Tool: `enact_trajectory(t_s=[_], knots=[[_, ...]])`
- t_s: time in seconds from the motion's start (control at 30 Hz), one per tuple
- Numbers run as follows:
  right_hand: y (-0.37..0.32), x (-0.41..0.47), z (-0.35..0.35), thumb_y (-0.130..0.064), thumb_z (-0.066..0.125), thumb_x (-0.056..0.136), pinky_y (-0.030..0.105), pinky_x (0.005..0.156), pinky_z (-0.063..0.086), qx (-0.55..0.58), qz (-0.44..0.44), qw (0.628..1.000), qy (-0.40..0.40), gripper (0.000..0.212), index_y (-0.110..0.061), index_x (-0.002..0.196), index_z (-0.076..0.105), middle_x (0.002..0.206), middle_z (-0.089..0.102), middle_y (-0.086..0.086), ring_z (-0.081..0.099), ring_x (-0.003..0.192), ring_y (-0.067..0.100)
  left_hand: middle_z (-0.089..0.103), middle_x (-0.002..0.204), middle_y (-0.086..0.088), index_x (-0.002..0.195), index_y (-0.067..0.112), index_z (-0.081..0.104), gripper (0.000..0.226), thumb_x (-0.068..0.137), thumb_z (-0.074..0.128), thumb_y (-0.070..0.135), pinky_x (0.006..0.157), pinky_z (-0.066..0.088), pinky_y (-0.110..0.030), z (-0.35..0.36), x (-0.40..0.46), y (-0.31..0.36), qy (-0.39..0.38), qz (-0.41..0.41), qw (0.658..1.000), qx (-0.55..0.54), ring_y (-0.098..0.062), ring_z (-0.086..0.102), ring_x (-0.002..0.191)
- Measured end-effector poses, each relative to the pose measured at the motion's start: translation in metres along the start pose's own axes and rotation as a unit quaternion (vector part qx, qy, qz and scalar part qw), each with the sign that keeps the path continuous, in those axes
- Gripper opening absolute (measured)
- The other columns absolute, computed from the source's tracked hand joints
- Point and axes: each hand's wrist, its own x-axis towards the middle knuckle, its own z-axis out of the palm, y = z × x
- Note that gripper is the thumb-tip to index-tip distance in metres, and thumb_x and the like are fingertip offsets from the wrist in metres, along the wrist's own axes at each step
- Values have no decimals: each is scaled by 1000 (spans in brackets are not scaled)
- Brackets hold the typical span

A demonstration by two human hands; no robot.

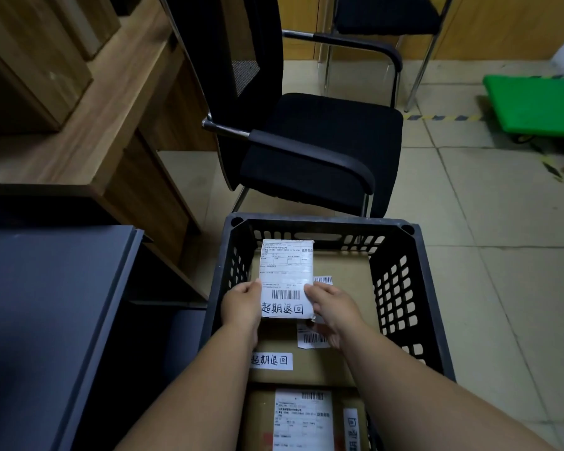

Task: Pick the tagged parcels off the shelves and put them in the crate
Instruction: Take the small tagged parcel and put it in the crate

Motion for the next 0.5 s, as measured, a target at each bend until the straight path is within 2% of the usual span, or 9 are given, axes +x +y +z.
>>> enact_trajectory(t_s=[0.13, 0.2, 0.27, 0.37, 0.43, 0.5], knots=[[-4, -4, -2, -31, 61, 87, 34, 68, 51, -40, 16, 999, 19, 37, -18, 121, 57, 100, 65, 3, 60, 82, 16, 72, 85, -9, 78, 20, 62, 23, 94, 51, 32, 81, 55, -41, -3, -5, 5, 28, 11, 999, 32, -28, 68, 84], [-8, -9, -5, -36, 61, 86, 33, 67, 52, -79, 1, 996, 48, 42, -17, 124, 57, 104, 59, 3, 55, 80, 17, 71, 86, -7, 86, 13, 66, 27, 94, 50, 33, 75, 55, -36, -7, -9, 11, 45, 56, 993, 93, -25, 66, 80], [-12, -16, -9, -38, 59, 87, 32, 75, 52, -157, -47, 983, 89, 45, -15, 125, 56, 114, 61, 6, 55, 86, 19, 68, 85, -2, 93, 10, 67, 29, 94, 49, 34, 61, 44, -26, -10, -18, 19, 62, 117, 975, 181, -17, 59, 73], [-20, -37, -14, -36, 57, 88, 24, 71, 43, -321, -127, 930, 124, 44, -16, 127, 55, 126, 60, 5, 57, 92, 18, 62, 84, 2, 93, 14, 66, 28, 93, 48, 35, 54, 33, -23, -12, -39, 29, 82, 192, 929, 305, -13, 49, 70], [-27, -53, -17, -33, 55, 88, 29, 81, 46, -405, -173, 888, 131, 42, -17, 127, 55, 128, 57, 4, 56, 107, 21, 64, 91, -2, 93, 14, 66, 27, 93, 47, 34, 57, 38, -25, -14, -56, 35, 93, 242, 898, 355, -15, 53, 74], [-35, -71, -20, -31, 54, 88, 33, 87, 45, -473, -223, 841, 139, 38, -18, 123, 57, 125, 56, 2, 51, 114, 23, 62, 100, -4, 102, 13, 66, 29, 94, 48, 34, 67, 45, -29, -17, -74, 39, 108, 293, 859, 405, -21, 56, 86]])
